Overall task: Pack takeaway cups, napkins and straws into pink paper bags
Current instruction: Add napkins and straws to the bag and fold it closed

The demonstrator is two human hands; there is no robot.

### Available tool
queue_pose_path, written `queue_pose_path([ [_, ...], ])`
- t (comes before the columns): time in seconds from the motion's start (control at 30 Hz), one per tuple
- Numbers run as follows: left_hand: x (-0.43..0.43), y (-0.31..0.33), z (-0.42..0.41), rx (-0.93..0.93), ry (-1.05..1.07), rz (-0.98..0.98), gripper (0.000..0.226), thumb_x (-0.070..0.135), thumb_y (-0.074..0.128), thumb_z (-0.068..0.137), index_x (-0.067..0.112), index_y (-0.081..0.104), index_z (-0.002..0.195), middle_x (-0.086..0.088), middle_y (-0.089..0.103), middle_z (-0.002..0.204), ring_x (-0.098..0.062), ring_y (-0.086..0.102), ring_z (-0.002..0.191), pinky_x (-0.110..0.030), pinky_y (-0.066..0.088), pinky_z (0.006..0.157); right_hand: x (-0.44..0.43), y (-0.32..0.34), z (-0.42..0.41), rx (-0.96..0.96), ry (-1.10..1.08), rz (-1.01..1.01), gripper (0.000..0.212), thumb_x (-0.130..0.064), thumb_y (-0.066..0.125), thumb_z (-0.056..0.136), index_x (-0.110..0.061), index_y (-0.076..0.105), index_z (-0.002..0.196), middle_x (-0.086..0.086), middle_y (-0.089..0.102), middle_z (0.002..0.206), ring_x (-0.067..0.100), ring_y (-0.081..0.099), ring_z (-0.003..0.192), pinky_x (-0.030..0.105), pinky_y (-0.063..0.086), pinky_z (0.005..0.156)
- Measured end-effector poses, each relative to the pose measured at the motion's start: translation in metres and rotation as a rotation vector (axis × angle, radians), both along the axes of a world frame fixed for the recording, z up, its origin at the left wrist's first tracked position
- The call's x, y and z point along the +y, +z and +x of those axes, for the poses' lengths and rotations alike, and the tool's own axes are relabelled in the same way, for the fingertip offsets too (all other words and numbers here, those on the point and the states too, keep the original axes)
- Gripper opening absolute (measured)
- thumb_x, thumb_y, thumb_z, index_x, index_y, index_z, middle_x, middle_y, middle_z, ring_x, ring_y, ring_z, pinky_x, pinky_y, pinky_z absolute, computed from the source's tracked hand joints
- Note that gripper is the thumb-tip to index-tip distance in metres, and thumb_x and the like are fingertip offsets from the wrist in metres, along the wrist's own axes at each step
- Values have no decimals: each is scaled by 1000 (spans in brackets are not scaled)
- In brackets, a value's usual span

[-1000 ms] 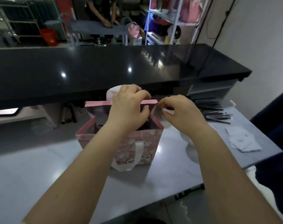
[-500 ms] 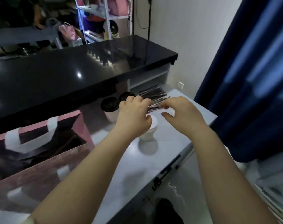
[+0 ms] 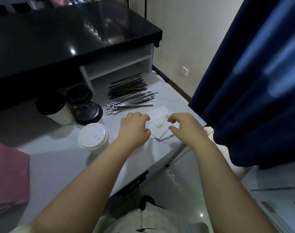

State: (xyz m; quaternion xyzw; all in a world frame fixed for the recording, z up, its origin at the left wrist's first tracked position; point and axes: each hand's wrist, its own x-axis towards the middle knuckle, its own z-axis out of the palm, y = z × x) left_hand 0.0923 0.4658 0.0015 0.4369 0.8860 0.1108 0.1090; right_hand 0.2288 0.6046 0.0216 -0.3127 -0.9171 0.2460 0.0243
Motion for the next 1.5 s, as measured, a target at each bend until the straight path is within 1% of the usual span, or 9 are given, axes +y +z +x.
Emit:
queue_pose_path([
  [0.37, 28, -61, -4, -31, 120, -76, 33, 36, 45, 96, 27, 56, 126, -1, 56, 126, -28, 44, 118, -40, 37, 89, 56, -75, -44, -36, -77, -44, 36, -23, 56, 91, -21, 56, 127, 2, 58, 126, 27, 41, 117, 39, 37, 91],
  [0.53, 40, -66, -12, -57, 159, -59, 32, 32, 51, 91, 29, 58, 123, 2, 56, 123, -25, 44, 118, -39, 36, 90, 69, -87, -80, -70, -291, -65, 58, -52, 66, 80, -22, 54, 128, 5, 51, 128, 31, 37, 118, 41, 30, 92],
  [0.8, 46, -64, -24, -118, 209, -4, 36, 27, 56, 89, 27, 58, 125, 2, 55, 127, -25, 41, 123, -38, 33, 95, 64, -102, -83, 115, -217, -151, 19, -29, 73, 78, -29, 55, 74, -15, 54, 87, 18, 37, 106, 31, 12, 73],
  [0.97, 52, -56, -33, -132, 234, 23, 34, 33, 55, 93, 26, 57, 126, 1, 55, 128, -26, 41, 125, -39, 32, 98, 80, -89, -68, 382, -282, -493, 22, -15, 74, 79, -28, 55, 82, -14, 53, 73, 4, 50, 72, 28, 34, 78],
  [1.07, 52, -51, -32, -135, 232, 25, 36, 34, 55, 93, 26, 57, 128, 1, 55, 129, -26, 41, 125, -39, 32, 99, 89, -79, -61, 336, -201, -655, 42, -15, 78, 76, -30, 52, 104, -9, 53, 76, -1, 48, 63, 17, 41, 64],
  [1.13, 52, -49, -30, -138, 227, 24, 38, 28, 56, 91, 26, 56, 129, 0, 54, 130, -26, 40, 126, -40, 32, 99, 91, -78, -58, 144, -98, -646, 60, -20, 83, 71, -37, 45, 115, -9, 53, 82, 3, 52, 74, 20, 42, 64],
  [1.27, 51, -46, -24, -143, 215, 30, 41, 23, 55, 88, 25, 55, 129, 1, 54, 130, -26, 41, 125, -40, 34, 100, 88, -91, -56, -204, 16, -367, 77, -34, 80, 69, -40, 37, 133, 3, 53, 125, 32, 45, 117, 39, 37, 93],
  [1.4, 51, -45, -20, -135, 199, 24, 42, 23, 55, 88, 27, 55, 129, 2, 54, 130, -24, 41, 125, -38, 34, 98, 81, -100, -53, -169, -46, -290, 55, -53, 71, 72, -42, 49, 121, 0, 53, 122, 30, 43, 116, 36, 33, 85],
  [1.5, 50, -43, -19, -123, 191, 20, 42, 24, 55, 88, 27, 55, 129, 3, 54, 130, -24, 41, 125, -38, 34, 98, 79, -95, -52, -97, -41, -240, 64, -62, 76, 62, -39, 51, 116, -8, 53, 115, 22, 40, 112, 34, 24, 79],
])
